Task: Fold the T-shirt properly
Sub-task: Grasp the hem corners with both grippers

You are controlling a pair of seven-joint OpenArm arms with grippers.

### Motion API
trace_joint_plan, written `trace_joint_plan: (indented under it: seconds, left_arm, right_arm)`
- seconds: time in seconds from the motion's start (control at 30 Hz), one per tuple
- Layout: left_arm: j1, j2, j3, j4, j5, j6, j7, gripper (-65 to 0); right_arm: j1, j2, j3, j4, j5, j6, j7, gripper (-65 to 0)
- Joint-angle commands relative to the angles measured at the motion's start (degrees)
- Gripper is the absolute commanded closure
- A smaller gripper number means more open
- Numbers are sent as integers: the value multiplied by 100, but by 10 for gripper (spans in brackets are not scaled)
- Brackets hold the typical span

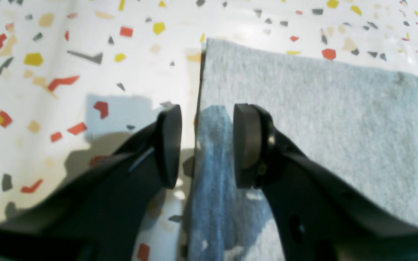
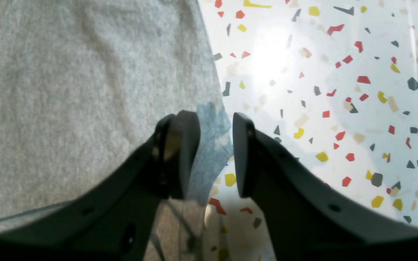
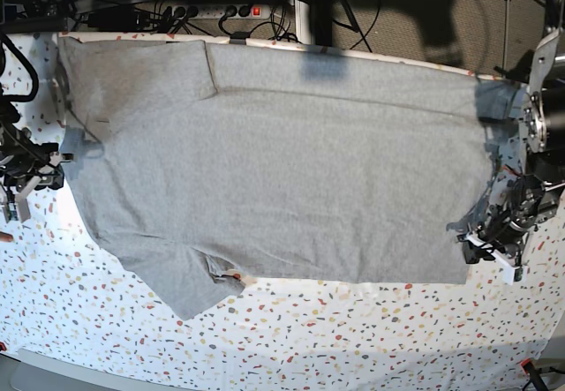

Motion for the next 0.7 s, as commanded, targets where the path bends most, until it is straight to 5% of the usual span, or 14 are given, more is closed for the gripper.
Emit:
trace_joint_plan:
  seconds: [0.0,0.47,0.57,0.67]
  left_arm:
    - [-188,-61,-2,5,-55,-37,-59,-228]
    - [297,96,-2,5,-33,170,2,-225]
    - [295,142,-2,5,186,-321,4,-141]
    - [295,243,-2,5,568,-466,181,-16]
  right_arm:
    - [90,160,72,68,46,15,90,-202]
    - [90,162,72,68,46,17,52,-202]
    - [90,162,72,68,44,17,52,-202]
    - [92,162,74,68,44,20,52,-202]
